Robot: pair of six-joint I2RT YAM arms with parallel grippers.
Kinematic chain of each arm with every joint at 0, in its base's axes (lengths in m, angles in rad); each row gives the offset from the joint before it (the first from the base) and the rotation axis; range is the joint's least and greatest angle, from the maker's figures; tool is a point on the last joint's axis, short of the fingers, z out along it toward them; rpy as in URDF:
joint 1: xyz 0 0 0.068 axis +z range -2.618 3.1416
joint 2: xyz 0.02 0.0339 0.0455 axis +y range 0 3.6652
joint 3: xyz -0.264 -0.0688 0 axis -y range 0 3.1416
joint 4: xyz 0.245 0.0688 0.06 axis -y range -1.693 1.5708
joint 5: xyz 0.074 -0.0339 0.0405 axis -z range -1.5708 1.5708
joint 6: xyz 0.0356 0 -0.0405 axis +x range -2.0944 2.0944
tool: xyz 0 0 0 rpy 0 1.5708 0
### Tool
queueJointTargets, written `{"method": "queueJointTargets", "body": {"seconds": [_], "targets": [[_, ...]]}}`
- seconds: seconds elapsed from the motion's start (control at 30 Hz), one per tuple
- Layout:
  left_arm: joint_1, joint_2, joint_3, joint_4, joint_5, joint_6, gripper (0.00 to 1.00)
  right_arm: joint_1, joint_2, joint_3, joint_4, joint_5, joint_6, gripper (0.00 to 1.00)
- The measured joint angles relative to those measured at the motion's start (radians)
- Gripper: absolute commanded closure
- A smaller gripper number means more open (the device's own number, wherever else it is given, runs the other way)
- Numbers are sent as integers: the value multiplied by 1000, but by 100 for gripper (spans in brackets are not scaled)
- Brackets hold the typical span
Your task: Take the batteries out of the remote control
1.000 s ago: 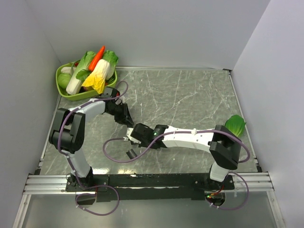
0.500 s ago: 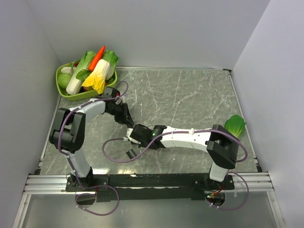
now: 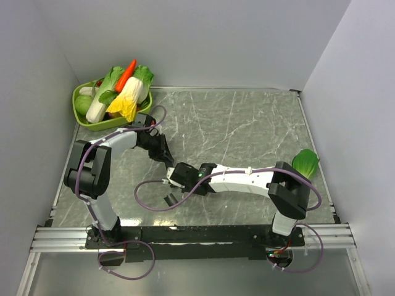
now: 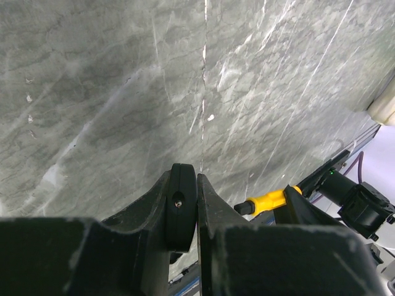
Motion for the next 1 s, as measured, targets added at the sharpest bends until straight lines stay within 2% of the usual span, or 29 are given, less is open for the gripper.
{"method": "queueJointTargets", "body": {"seconds": [0.67,1.0], "targets": [[0,0,-8,3,1,-4,99,23,5,19,-10,-18,8,100],[0,32,-8,6,35,31,99,16,10,23,18,-40,-56,100]]}}
